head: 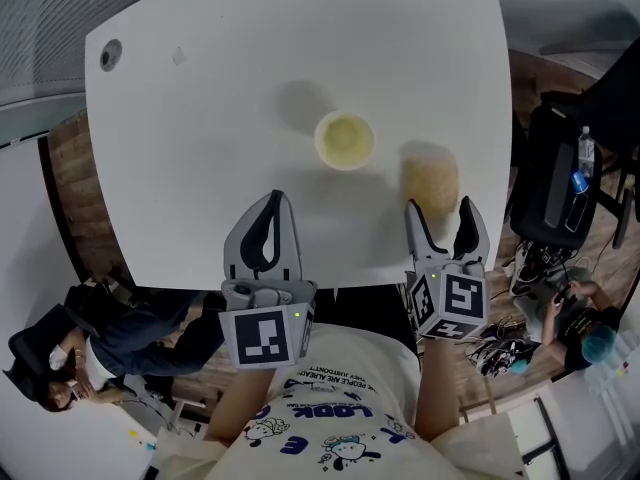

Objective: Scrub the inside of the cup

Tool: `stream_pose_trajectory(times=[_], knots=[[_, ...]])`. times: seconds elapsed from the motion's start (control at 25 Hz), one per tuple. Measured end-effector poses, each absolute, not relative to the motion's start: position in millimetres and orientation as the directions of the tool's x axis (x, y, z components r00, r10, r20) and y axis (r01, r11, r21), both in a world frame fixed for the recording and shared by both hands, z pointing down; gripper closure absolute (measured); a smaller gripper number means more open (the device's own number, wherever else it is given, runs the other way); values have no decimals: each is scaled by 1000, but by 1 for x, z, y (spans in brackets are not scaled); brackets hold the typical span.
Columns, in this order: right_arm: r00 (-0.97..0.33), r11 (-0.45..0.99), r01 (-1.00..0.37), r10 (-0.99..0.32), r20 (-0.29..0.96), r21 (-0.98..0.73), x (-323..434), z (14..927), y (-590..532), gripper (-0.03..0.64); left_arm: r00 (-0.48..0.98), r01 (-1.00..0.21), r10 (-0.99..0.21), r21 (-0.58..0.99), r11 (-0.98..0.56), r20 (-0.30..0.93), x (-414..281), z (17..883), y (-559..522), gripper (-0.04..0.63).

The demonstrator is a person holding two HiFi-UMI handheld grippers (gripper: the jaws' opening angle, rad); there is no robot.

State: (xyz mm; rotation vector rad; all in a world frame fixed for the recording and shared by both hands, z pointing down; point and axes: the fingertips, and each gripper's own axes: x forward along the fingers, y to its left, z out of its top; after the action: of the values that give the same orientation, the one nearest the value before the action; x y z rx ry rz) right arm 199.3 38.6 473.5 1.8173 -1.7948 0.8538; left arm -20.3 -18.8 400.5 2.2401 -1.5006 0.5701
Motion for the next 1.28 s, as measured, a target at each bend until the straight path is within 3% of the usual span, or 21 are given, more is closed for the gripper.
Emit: stream_pose_trajectory(times=[1.28], knots=[[-93,36,-995,-678,729,-93,202,497,25,213,327,-939,-766,97,-331,553,-12,407,-20,569]])
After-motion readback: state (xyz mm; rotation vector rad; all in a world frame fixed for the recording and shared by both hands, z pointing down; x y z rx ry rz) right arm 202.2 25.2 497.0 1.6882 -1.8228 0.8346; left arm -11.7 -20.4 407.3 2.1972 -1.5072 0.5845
